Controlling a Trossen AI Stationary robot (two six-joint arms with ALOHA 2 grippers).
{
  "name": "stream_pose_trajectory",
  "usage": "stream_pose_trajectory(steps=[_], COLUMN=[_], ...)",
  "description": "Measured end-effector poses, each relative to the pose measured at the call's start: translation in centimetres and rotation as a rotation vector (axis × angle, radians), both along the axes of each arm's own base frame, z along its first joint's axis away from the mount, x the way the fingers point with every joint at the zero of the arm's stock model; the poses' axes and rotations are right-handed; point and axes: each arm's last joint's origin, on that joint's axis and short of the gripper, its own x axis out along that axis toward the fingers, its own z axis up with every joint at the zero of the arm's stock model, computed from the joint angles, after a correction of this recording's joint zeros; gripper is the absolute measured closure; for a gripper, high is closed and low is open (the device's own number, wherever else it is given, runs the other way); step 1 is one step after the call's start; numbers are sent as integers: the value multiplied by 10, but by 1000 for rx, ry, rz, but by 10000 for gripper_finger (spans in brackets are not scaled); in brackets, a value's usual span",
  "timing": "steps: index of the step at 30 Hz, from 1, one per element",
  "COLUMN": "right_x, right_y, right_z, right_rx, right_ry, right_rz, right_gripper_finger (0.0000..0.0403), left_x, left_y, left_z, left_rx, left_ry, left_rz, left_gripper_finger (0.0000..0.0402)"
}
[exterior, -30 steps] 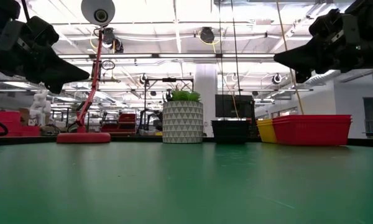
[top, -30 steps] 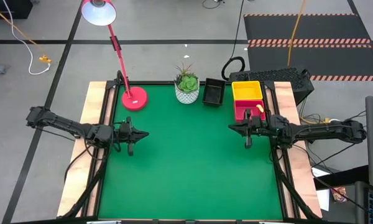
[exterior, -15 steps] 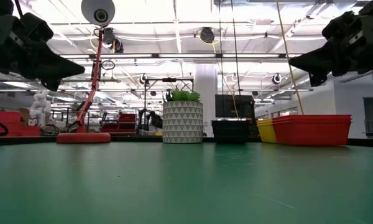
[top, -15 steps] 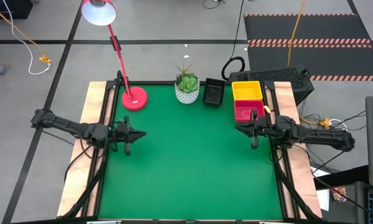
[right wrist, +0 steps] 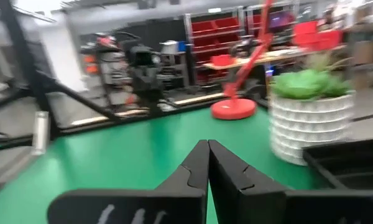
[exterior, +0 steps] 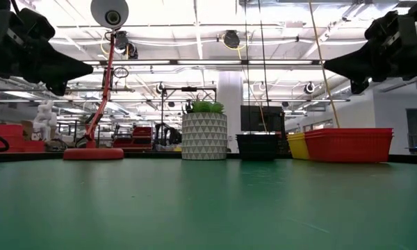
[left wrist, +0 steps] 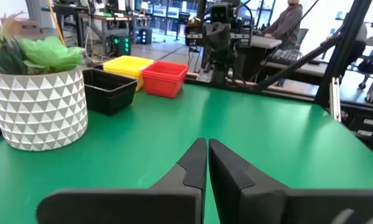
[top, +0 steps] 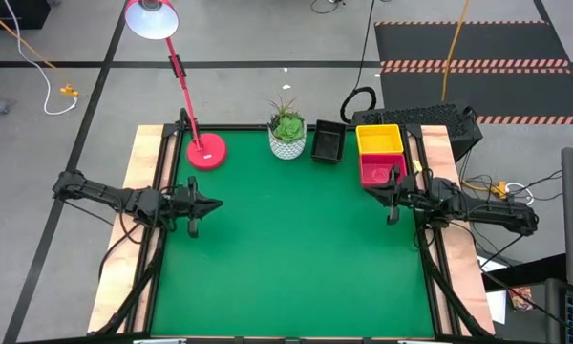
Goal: Stack baskets by color
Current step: Return to Home Position
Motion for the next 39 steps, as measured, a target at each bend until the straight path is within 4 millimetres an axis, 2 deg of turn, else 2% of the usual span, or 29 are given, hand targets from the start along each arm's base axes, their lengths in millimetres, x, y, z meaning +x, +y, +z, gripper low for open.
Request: stream_pose_trajectory(steps=[7, 13, 25, 34, 39], right_x=[0, 0, 0, 0, 0], right_y=[1, 1, 1, 1, 1], right_z=[2, 4, 2, 2, 2], right_rx=[26, -19, 45, 46, 46], right_ry=[-28, -36, -33, -33, -33], right_rz=[44, 41, 44, 44, 43], right_gripper_finger=[403, 403, 403, 403, 403], left_x=[0, 0, 0, 0, 0], left_y=[0, 0, 0, 0, 0], left_z=[0, 0, 0, 0, 0], left_rx=[-8, -8, -9, -10, -10], left_ry=[-1, -3, -5, -5, -5], left_rz=[1, 1, 2, 2, 2], left_gripper_finger=[370, 377, 398, 363, 356])
